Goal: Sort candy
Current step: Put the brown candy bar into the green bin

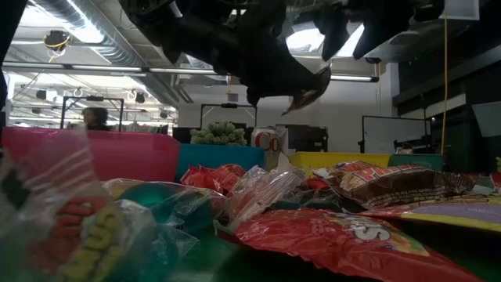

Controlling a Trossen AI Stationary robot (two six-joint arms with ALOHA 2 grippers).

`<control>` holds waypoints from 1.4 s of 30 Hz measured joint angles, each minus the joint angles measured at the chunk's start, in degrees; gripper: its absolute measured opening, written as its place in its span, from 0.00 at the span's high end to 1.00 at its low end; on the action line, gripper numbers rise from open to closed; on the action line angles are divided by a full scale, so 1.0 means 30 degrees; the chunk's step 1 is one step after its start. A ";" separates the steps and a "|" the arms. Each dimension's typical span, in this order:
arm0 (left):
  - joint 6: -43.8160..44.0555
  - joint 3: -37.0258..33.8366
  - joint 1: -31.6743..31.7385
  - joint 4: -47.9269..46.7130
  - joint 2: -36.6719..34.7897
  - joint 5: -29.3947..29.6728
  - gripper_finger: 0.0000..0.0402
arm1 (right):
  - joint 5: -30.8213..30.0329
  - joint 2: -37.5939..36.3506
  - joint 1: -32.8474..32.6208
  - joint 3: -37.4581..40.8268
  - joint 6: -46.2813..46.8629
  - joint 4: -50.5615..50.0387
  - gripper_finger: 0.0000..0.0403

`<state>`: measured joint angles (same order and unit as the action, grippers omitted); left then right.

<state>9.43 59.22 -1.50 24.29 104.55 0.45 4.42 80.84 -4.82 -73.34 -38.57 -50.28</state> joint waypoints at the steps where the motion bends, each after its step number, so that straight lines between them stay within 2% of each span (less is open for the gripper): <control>1: 0.0188 0.0000 0.0041 0.0020 0.0000 -0.0431 0.86 | -0.0226 0.0000 -0.0303 0.0000 -0.0296 0.0180 0.41; 7: 0.0371 0.0000 0.0032 0.1355 0.0000 -0.2023 0.86 | -0.1960 0.0000 -0.1469 0.0000 -0.1758 0.1522 0.41; 20: 0.1370 0.0000 -0.0005 0.4364 0.0000 -0.3174 0.86 | -0.1583 0.0007 -0.1524 0.0007 -0.2754 0.1893 0.41; 23: 0.1377 0.0000 -0.0005 0.4655 0.0000 -0.3512 0.86 | -0.1536 0.0007 -0.1524 0.0007 -0.2811 0.1954 0.46; 34: 0.1370 0.0000 -0.0012 0.4700 0.0000 -0.3509 0.86 | -0.1455 0.0000 -0.1531 0.0015 -0.2825 0.1806 0.73; 42: 0.1377 0.0000 -0.0019 0.4707 0.0000 -0.3258 0.86 | -0.1462 0.0000 -0.1524 0.0015 -0.2825 0.1813 0.78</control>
<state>13.56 59.22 -1.56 38.41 104.55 -9.32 0.03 80.84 -9.39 -73.30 -47.05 -44.84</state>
